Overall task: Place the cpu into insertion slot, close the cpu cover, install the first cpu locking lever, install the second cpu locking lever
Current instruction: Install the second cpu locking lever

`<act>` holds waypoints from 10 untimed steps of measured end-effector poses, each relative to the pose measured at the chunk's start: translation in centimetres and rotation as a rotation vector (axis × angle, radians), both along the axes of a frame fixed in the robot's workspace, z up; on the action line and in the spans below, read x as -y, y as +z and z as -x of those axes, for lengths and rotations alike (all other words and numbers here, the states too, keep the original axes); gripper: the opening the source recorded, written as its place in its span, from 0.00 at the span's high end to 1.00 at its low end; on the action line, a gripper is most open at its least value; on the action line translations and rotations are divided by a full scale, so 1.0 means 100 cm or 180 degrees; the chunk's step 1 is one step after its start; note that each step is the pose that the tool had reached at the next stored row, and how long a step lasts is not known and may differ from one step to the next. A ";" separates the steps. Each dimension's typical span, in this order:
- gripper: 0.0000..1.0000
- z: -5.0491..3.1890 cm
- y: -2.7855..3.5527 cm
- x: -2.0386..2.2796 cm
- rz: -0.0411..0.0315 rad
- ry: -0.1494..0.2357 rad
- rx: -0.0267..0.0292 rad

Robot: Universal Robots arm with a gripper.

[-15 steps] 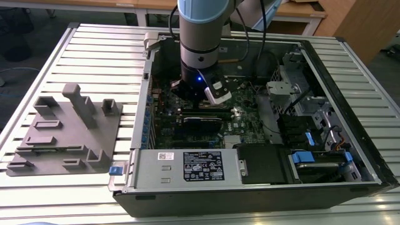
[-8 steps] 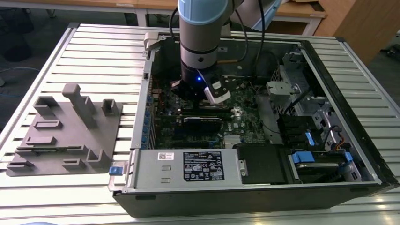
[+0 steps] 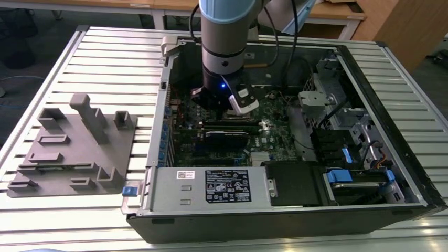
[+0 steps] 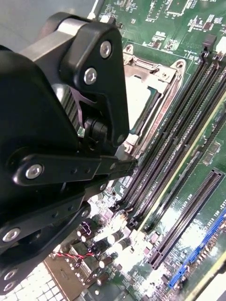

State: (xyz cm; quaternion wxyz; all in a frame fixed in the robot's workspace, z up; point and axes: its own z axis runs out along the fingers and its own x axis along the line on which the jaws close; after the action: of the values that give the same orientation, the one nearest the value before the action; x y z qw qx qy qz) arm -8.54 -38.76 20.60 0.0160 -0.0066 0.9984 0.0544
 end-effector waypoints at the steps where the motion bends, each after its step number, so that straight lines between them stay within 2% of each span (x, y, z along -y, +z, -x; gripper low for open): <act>1: 0.89 0.0000 -0.0002 0.0003 -0.0003 0.0000 0.0000; 7: 0.89 0.0000 -0.0003 0.0045 -0.0013 0.0000 0.0000; 10: 0.89 0.0000 -0.0003 0.0054 -0.0069 0.0000 0.0000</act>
State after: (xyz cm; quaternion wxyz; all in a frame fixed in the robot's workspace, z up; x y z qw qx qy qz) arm -8.55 -39.30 20.57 0.0161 -0.0064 0.9977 0.0653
